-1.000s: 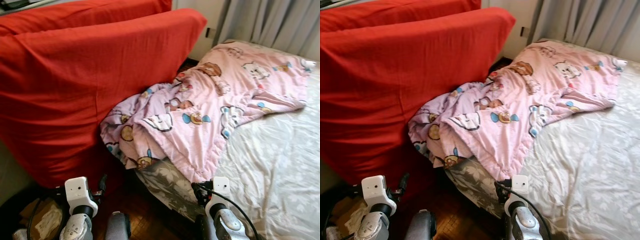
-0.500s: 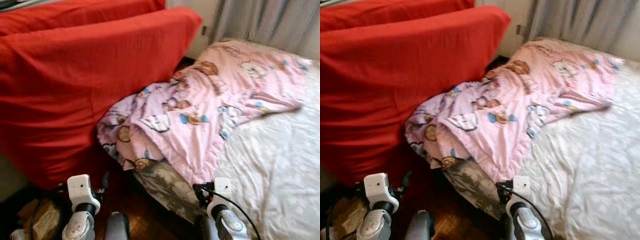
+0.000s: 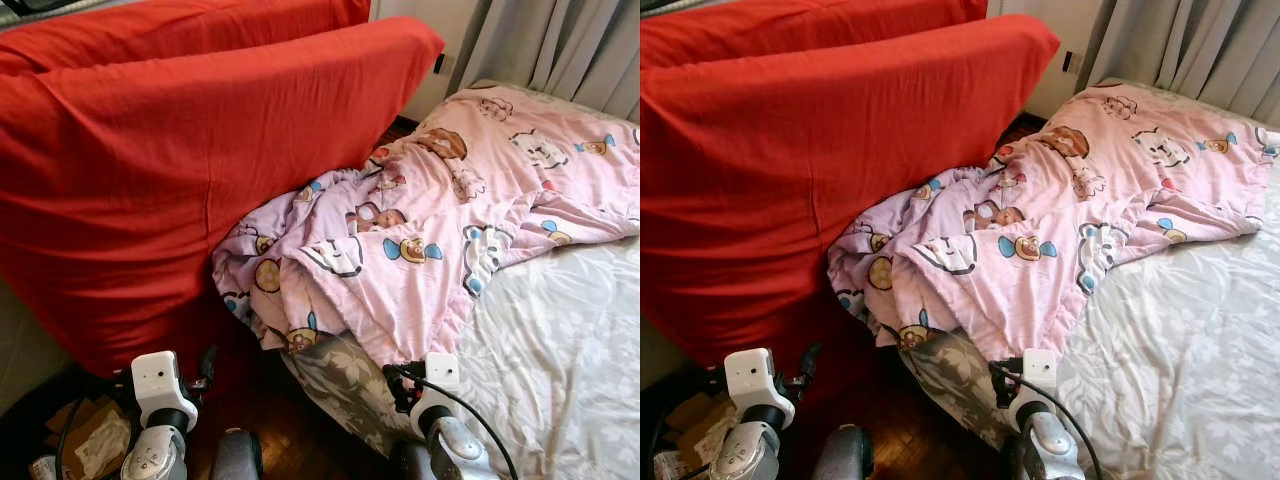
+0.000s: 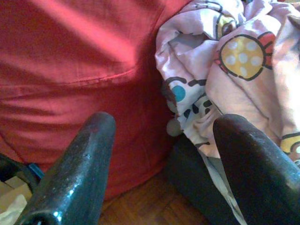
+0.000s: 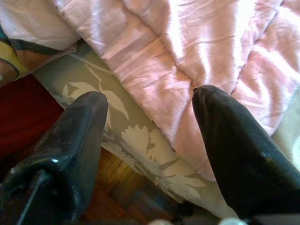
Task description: Clean up the room
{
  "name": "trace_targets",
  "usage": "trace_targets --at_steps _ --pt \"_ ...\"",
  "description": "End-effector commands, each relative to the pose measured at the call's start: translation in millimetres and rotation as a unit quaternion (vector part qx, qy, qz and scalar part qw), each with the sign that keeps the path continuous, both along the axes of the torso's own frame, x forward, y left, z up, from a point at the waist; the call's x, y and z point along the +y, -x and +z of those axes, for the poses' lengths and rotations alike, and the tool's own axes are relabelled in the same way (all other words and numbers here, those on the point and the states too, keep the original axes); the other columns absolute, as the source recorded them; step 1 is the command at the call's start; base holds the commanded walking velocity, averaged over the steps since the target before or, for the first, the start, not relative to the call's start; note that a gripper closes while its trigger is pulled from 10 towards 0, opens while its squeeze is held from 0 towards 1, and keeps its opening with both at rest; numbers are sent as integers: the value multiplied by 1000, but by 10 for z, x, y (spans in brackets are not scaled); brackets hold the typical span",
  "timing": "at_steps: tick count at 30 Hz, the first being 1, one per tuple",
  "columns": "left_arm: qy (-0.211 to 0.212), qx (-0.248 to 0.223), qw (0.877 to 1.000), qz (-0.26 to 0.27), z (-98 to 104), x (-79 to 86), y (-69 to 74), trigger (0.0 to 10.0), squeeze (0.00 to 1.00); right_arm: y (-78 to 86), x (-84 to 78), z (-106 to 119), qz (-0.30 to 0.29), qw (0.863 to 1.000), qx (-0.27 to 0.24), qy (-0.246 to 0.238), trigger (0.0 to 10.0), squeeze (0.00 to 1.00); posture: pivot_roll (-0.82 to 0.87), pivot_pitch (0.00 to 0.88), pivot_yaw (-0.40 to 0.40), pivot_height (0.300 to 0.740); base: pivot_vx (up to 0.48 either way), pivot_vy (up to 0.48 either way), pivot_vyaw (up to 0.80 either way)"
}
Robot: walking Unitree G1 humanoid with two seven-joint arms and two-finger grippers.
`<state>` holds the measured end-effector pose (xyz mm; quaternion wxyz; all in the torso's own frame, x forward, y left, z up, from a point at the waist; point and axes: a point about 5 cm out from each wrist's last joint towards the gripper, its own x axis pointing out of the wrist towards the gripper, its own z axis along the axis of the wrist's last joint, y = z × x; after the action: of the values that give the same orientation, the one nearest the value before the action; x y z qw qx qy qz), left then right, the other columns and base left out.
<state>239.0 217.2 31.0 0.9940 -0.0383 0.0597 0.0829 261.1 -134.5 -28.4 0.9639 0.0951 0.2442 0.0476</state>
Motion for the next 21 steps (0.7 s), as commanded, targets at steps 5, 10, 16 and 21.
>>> trace_targets --at_steps 5,10,16,21 --pt "0 11 1000 0 -27 -4 75 10000 0 -19 -33 -11 -14 1000 18 5 10000 0 76 149 -30 601 0 0 0" --pt "-1 11 1000 0 -20 -9 157 10000 0 -125 -75 51 -26 999 25 17 10000 1000 101 202 -29 601 0 0 0" --pt "-1 10 1000 -5 16 -43 260 10000 0 -240 -90 145 -26 999 13 23 10000 0 117 250 -21 601 0 0 0" --pt "-2 7 1000 -9 75 -64 344 10000 0 -305 -114 202 -29 999 6 23 10000 0 142 297 -16 601 0 0 0"
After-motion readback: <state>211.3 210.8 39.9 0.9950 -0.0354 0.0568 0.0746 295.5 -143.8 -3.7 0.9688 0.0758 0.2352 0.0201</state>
